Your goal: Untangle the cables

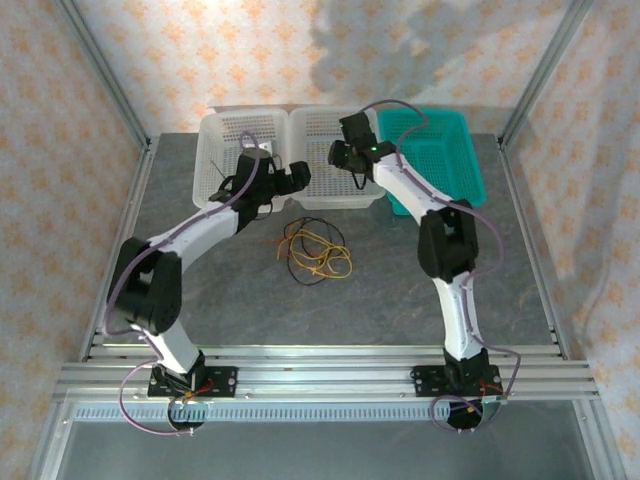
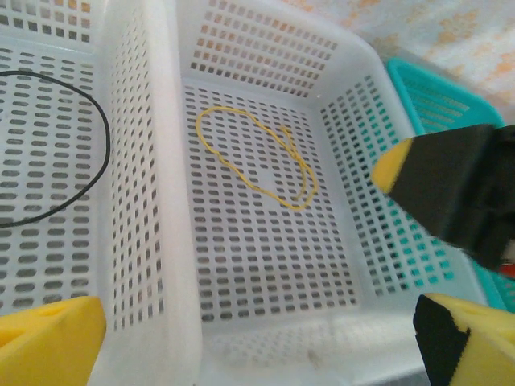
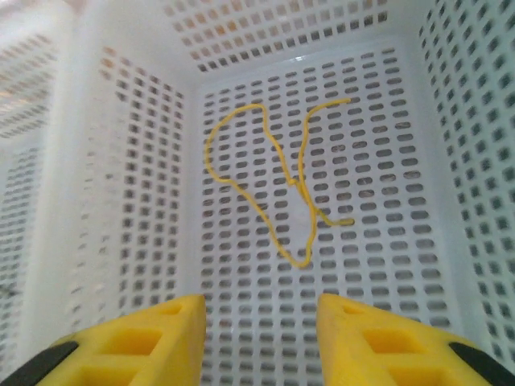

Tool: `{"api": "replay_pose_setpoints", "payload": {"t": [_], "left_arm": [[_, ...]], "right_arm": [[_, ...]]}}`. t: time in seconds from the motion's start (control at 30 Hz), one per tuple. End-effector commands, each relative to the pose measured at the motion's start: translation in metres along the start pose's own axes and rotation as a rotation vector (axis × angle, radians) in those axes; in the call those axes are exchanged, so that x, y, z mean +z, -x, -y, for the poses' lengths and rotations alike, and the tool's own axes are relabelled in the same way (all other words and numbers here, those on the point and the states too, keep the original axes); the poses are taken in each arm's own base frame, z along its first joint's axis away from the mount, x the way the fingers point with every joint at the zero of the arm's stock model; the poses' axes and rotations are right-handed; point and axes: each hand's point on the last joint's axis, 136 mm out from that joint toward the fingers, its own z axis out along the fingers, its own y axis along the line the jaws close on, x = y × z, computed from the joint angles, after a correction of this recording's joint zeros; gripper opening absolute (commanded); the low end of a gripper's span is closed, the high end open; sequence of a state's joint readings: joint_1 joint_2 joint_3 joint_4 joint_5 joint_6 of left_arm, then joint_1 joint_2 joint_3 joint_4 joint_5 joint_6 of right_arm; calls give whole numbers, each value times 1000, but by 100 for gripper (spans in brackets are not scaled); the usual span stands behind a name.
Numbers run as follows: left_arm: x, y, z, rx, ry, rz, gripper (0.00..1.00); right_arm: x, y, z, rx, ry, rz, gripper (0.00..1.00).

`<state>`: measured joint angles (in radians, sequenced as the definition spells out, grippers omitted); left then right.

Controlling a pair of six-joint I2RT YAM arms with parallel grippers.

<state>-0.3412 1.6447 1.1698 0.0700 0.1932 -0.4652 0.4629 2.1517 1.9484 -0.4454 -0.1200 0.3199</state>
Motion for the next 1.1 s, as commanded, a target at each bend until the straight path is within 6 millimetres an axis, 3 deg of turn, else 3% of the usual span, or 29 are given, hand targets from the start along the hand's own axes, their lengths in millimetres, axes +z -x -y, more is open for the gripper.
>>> {"api": "replay_pose_setpoints", "payload": {"t": [0.0, 0.13, 0.3, 0.5, 0.67, 0.87, 1.07], "left_arm": [[-26, -10, 1, 58, 12, 7, 100], [-49, -37, 1, 79, 22, -5, 99], [-70, -76, 6, 76, 4, -26, 99], [-86, -111, 9, 38, -26, -45, 99], [-91, -138, 18, 4, -70, -78, 99], [-92, -170, 34, -40, -118, -102, 99], [-87, -186, 40, -113, -151, -108, 99]], "right_arm": [[-58, 8, -27, -64, 53, 97, 40], [-87, -29, -26, -87, 53, 78, 39], [-110, -81, -7, -70, 11, 22, 38], [-121, -142, 35, -6, -56, -97, 36], [-118, -195, 57, -9, -67, -244, 33], [-108, -227, 69, -41, -93, -323, 31], [-96, -238, 62, -82, -119, -342, 30]]}}
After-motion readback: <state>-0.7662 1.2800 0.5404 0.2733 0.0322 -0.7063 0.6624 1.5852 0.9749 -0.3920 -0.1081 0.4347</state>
